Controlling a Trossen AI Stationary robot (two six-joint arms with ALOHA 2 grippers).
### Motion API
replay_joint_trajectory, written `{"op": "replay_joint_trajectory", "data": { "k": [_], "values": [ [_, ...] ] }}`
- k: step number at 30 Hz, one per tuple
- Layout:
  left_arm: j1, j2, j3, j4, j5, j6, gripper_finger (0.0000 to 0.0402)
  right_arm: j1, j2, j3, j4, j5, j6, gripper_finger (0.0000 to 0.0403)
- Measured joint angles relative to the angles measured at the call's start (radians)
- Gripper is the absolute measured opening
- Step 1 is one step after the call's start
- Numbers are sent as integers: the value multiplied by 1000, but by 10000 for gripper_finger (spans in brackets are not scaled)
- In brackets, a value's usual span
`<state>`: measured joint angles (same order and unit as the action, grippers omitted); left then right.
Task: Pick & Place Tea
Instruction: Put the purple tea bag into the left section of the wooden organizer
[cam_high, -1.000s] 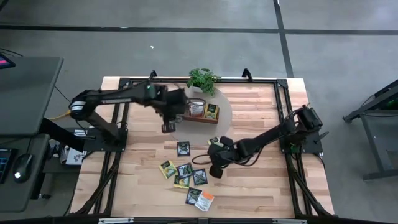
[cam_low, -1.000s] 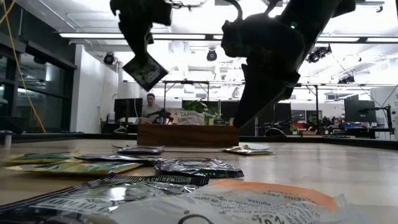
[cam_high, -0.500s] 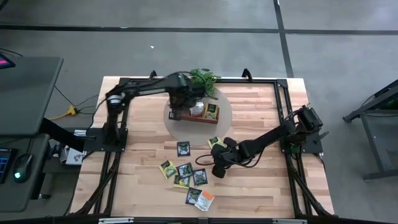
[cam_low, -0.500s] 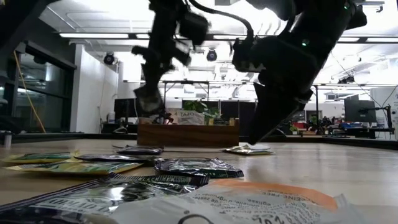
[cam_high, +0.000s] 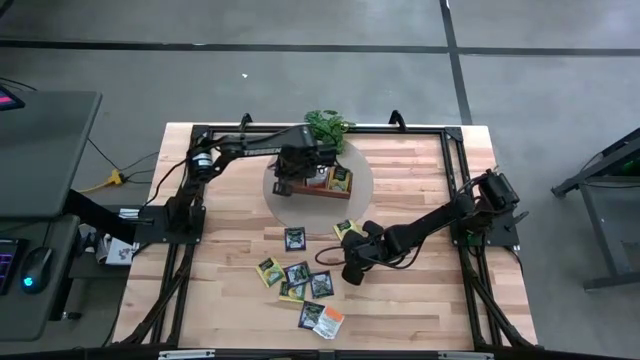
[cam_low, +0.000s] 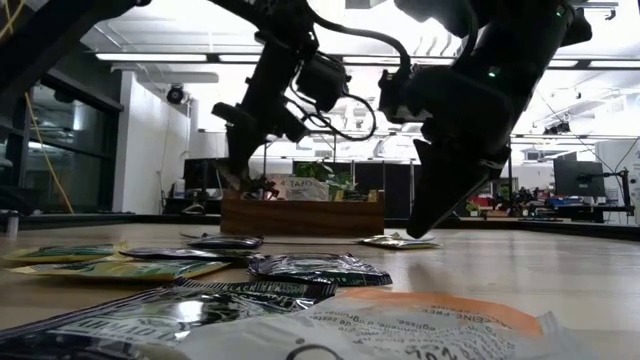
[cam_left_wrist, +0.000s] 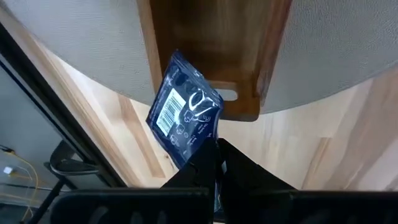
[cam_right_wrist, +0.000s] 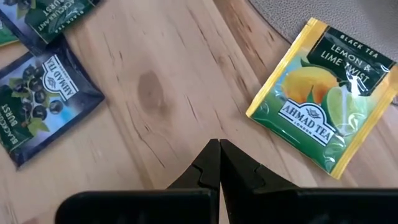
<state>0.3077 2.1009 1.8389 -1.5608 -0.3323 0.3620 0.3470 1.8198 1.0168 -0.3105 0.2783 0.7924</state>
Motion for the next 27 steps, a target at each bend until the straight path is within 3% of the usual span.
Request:
{"op": "replay_joint_trajectory", "data": {
  "k": [12, 27],
  "values": [
    [0, 0, 198, -9, 32, -60, 0, 0, 0, 0, 1, -26, 58, 0],
    [0, 15, 203, -10, 56, -54, 0, 0, 0, 1, 1, -18, 63, 0]
  ]
}}
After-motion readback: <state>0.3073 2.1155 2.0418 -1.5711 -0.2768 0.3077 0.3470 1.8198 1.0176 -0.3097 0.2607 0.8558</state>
